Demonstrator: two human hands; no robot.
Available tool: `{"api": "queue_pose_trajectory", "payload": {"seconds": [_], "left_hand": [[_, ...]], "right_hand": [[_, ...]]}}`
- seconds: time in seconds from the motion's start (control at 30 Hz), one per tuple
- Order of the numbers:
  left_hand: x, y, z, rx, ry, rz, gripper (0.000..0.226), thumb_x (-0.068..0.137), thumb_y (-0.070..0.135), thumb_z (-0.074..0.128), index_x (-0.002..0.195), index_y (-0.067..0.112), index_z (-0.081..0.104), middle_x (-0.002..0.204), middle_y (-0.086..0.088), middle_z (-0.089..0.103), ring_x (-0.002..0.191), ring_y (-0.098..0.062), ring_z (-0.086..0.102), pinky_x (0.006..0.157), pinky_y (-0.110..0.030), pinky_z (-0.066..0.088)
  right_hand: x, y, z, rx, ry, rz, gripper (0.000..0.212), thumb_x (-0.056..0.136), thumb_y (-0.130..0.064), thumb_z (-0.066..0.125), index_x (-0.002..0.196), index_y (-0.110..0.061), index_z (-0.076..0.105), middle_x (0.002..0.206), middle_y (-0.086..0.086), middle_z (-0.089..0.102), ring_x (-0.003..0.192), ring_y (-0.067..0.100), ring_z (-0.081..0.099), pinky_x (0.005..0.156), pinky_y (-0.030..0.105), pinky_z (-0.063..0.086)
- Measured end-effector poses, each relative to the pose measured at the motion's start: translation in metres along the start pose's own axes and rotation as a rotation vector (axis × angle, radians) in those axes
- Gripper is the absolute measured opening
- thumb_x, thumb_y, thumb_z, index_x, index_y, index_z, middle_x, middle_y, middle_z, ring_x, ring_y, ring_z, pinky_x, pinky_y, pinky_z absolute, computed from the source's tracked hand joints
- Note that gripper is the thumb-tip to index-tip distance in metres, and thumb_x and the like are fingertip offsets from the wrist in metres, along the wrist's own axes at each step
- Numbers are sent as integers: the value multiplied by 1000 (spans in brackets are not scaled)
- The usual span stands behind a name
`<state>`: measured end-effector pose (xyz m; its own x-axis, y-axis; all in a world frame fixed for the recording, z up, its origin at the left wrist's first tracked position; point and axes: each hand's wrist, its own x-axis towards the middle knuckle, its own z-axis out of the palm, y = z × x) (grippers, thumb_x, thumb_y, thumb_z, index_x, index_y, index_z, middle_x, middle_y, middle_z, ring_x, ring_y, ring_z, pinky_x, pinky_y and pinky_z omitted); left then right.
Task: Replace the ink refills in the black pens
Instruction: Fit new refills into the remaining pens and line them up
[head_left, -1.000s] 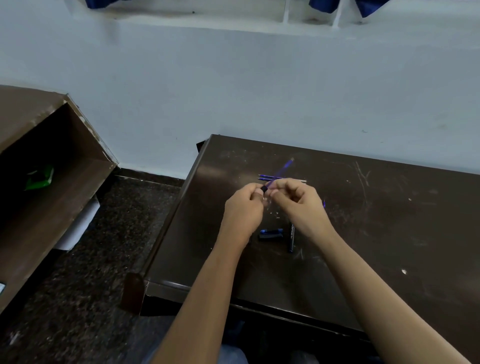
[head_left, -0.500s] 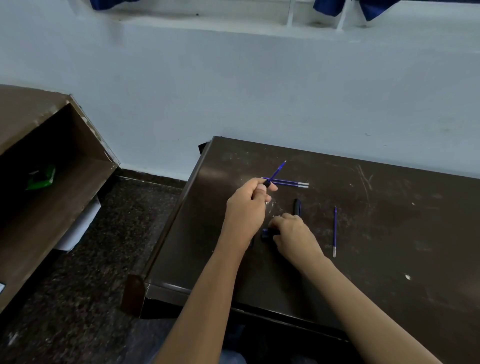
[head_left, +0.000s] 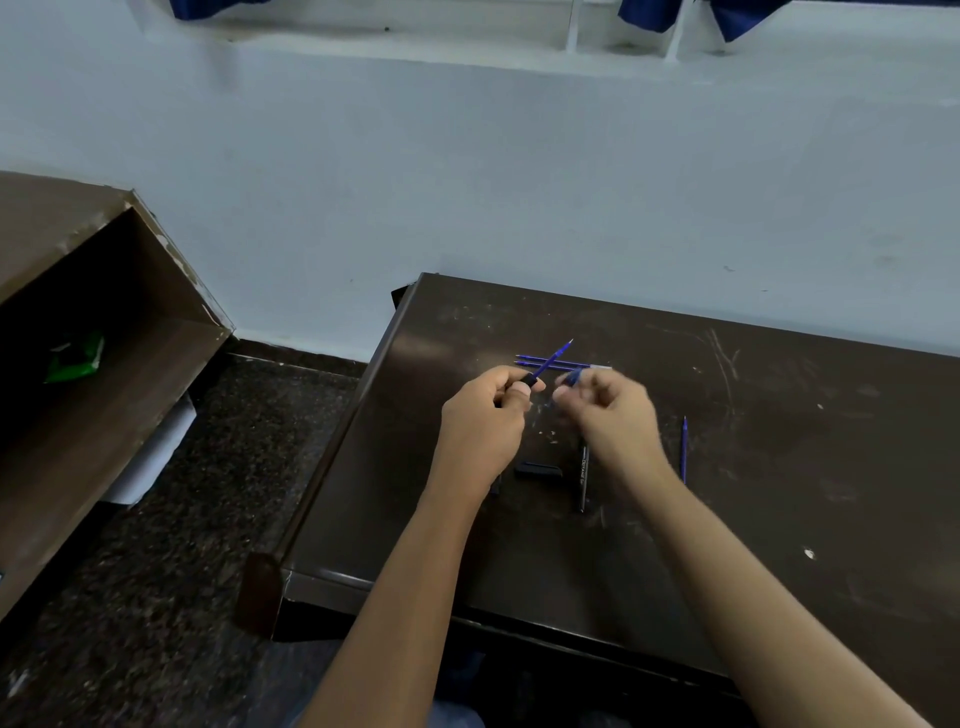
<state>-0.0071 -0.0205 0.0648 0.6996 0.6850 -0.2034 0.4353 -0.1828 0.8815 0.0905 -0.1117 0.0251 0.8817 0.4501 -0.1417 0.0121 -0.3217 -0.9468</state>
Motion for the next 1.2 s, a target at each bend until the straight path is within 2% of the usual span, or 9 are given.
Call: {"api": "queue_pose_trajectory", "payload": {"seconds": [0.1, 0.17, 0.23, 0.4, 0.67, 0.8, 0.93, 1.03, 1.2], "left_hand": [[-1, 1, 0, 7, -6, 12, 25, 98, 22, 45, 110, 23, 67, 97, 2, 68, 77, -3, 57, 53, -6, 40], [-1, 1, 1, -12, -10, 12, 25, 97, 22, 47, 111, 22, 68, 99, 2, 69, 86, -6, 62, 58, -7, 39], [-1, 1, 2, -30, -19, 13, 25, 97, 22, 48, 111, 21, 69, 100, 1, 70, 91, -9, 64, 62, -9, 39], [-2, 1, 1, -12, -12, 30, 24, 96, 24, 49, 107, 23, 70, 95, 1, 71, 88, -10, 64, 56, -1, 42], [-1, 1, -1, -2, -36, 10, 26, 97, 26, 46, 107, 22, 70, 94, 3, 70, 84, -5, 61, 60, -10, 37], [-2, 1, -1, -35, -54, 3, 34, 97, 36, 45, 95, 17, 73, 77, 6, 65, 73, -4, 57, 64, -16, 41], [-1, 2, 1, -35, -58, -30, 41, 99, 35, 40, 90, 13, 74, 78, 4, 67, 75, -6, 59, 76, -23, 45], [0, 1, 0, -32, -70, -39, 35, 99, 29, 42, 90, 14, 72, 75, 7, 64, 68, -3, 55, 70, -21, 44], [-1, -3, -2, 33, -74, 4, 14, 92, 28, 54, 95, 19, 64, 83, 2, 67, 76, -10, 63, 65, -20, 46]], "right_hand": [[3, -22, -13, 624, -6, 183, 3, 90, -7, 61, 89, -8, 63, 83, 9, 66, 76, 16, 68, 74, 26, 58], [5, -30, -22, 834, 2, 252, 3, 92, -8, 58, 91, -7, 61, 83, 7, 66, 82, 19, 71, 77, 31, 59], [6, -34, -26, 901, -2, 269, 5, 94, -9, 56, 90, -7, 59, 84, 7, 66, 83, 21, 72, 79, 34, 59], [4, -39, -24, 874, -51, 249, 7, 95, -10, 55, 91, -6, 59, 84, 9, 65, 84, 23, 72, 81, 37, 59], [-1, -40, -19, 589, -129, 111, 13, 93, -11, 58, 81, -8, 60, 76, -5, 71, 69, 8, 70, 82, 33, 57], [-1, -38, -18, 486, -174, 124, 10, 92, -11, 59, 85, -7, 64, 72, 0, 69, 66, 7, 68, 74, 28, 57], [-2, -36, -14, 439, -193, 156, 12, 92, -13, 59, 82, -11, 66, 71, -1, 68, 66, 7, 66, 72, 26, 56], [0, -35, -16, 424, -195, 168, 13, 91, -15, 61, 80, -14, 67, 77, 0, 68, 73, 10, 65, 77, 29, 54], [0, -33, -17, 403, -219, 176, 12, 89, -14, 64, 79, -15, 69, 80, -3, 71, 78, 12, 66, 81, 31, 55]]}}
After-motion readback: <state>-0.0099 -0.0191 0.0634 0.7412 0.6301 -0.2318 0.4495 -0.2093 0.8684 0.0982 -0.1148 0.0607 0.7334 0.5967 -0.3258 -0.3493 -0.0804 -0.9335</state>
